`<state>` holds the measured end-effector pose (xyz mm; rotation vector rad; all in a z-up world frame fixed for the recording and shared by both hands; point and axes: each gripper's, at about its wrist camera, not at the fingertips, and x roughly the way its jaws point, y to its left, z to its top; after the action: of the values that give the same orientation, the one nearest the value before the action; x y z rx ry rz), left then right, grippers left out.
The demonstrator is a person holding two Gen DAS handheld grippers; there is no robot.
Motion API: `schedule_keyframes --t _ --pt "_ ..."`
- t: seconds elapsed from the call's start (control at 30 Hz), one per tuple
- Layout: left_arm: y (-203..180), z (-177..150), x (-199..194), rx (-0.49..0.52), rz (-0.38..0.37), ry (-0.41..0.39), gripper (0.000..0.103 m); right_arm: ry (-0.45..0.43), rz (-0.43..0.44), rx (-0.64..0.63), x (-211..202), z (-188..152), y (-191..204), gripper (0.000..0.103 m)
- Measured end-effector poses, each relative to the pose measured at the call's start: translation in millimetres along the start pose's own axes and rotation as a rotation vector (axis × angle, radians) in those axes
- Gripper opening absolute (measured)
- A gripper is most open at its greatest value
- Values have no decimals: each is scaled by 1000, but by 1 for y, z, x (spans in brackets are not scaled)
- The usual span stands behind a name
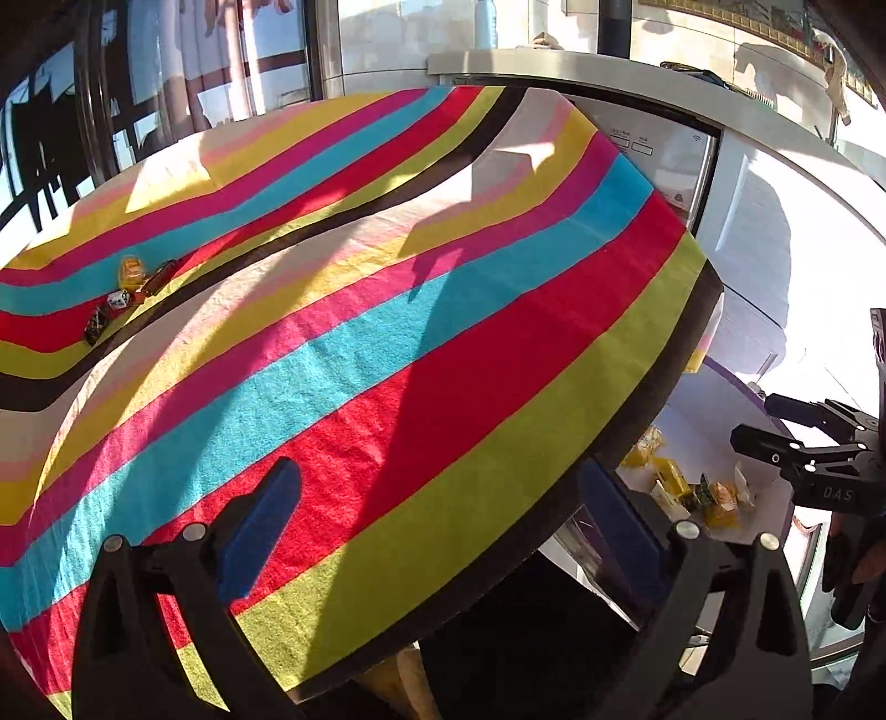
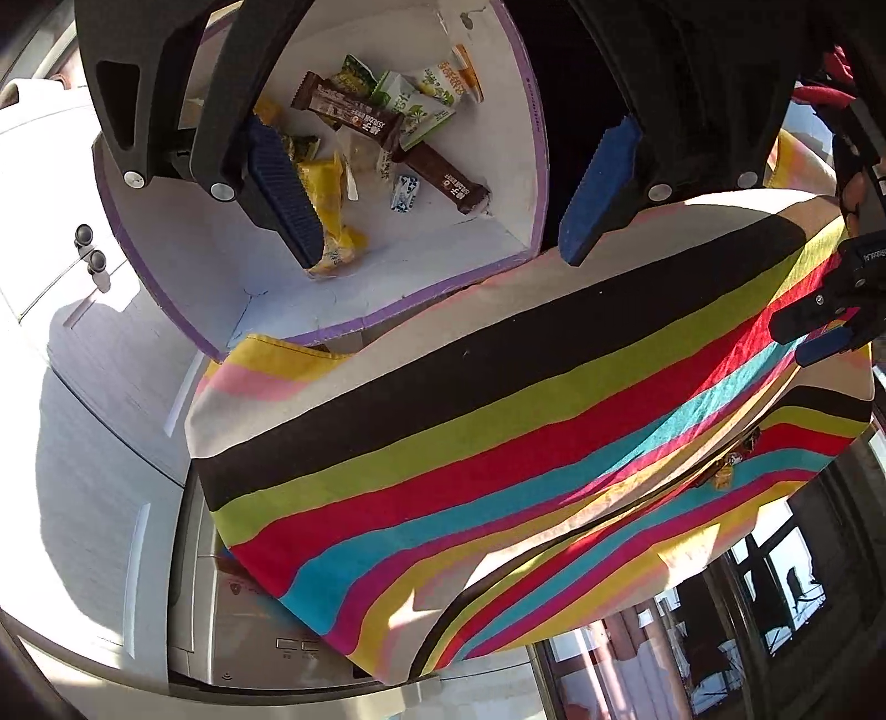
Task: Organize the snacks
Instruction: 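Move both open tools back to the snacks on the table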
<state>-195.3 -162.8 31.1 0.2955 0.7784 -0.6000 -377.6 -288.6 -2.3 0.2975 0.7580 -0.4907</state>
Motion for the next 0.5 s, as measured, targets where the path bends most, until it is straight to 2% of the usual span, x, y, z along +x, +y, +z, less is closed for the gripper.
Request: schedule_keyframes --t 0.17,0.37,0.5 --pt "77 -5 -3 -142 98 9 100 23 58 -138 12 13 59 87" --pt "164 -4 6 -222 247 26 100 17 133 -327 30 39 146 87" --pt "224 1 19 -305 309 42 100 5 182 -428 53 61 203 87"
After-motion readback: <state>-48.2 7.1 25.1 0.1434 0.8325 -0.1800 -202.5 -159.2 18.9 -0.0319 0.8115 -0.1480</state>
